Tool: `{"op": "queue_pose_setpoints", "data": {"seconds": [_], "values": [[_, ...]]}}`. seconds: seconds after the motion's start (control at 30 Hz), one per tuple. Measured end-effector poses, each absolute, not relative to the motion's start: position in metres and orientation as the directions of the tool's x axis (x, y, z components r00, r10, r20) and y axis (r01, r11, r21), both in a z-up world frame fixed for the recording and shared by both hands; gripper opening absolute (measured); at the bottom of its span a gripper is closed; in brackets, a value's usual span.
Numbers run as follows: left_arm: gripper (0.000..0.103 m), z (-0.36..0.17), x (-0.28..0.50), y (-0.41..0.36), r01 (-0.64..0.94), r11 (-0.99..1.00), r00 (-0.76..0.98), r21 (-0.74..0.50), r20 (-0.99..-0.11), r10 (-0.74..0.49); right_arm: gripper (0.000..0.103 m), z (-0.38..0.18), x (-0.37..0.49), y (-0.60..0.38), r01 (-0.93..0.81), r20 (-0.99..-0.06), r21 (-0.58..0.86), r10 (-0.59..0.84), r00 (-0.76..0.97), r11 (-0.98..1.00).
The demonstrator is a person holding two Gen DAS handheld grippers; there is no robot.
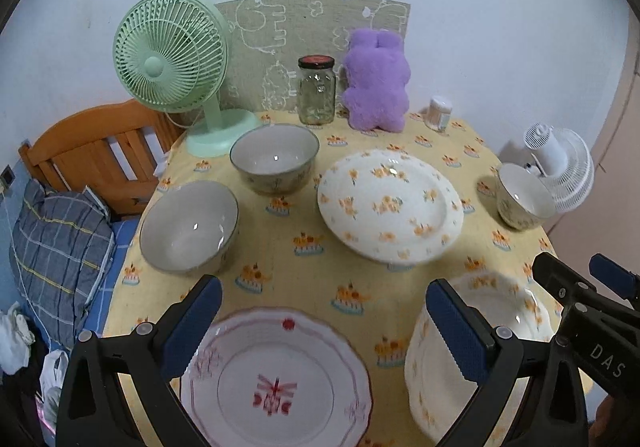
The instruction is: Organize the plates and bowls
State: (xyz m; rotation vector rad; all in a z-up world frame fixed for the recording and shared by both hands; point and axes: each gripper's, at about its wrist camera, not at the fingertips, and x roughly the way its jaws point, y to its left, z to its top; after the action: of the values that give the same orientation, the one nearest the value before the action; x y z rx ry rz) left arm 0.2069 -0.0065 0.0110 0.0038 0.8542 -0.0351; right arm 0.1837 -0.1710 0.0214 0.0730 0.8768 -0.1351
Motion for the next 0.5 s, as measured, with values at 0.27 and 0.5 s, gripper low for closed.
{"op": "queue_pose_setpoints", "data": {"seconds": [0.27,0.5], "values": [[0.101,0.003,0.269,-0.020,-0.038,0.999,0.646,0.005,-0.763,0.028,0.084,0.012,0.254,-0.184,0.119,-0.780,0.038,-0.045,0.624,0.992],[0.100,-0.015,0.317,-0.026,-0.081,0.997,0.609,0.013,-0.791,0.060,0.084,-0.006,0.314,-0.194,0.082,-0.787,0.054,-0.008,0.617,0.995]]}}
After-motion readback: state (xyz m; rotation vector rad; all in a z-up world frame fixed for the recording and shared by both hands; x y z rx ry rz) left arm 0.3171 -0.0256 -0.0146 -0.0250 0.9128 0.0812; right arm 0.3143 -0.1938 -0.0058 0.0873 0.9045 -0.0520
